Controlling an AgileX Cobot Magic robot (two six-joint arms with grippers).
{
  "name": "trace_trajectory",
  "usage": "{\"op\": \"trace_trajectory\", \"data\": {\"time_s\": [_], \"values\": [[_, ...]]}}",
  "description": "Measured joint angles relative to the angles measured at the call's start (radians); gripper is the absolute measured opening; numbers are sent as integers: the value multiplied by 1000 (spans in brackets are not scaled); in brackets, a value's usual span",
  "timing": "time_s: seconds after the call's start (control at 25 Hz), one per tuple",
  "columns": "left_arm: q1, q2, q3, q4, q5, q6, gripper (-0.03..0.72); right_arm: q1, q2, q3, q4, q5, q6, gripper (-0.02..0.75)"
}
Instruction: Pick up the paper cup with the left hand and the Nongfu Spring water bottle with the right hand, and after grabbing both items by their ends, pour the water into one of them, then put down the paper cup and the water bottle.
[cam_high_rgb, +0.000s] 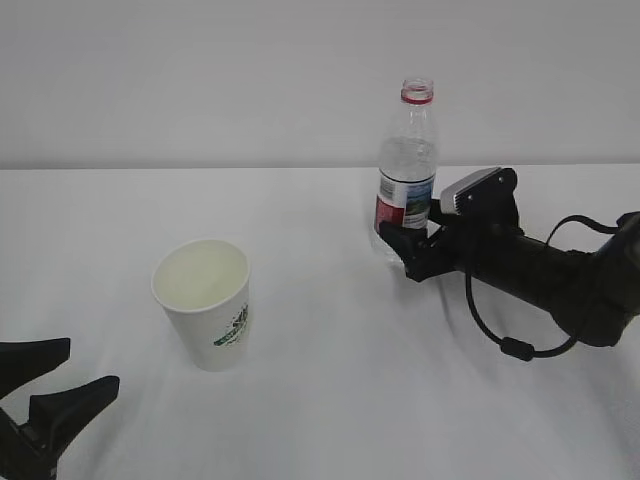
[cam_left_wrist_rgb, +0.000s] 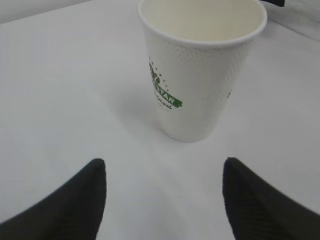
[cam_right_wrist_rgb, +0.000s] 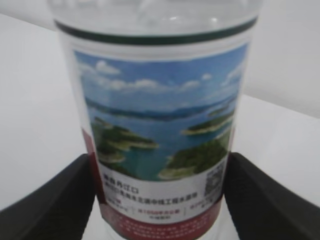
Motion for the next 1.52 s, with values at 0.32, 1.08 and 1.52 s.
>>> {"op": "trace_trajectory", "data": {"time_s": [0.32, 1.08, 1.52], "values": [[0, 0, 0, 0, 0, 0, 526, 13, 11, -29, -2, 11, 53, 596], [0, 0, 0, 0, 0, 0, 524, 13, 11, -37, -37, 20, 67, 673], [0, 0, 0, 0, 0, 0, 524, 48, 11, -112, -39, 96, 65, 665]]}}
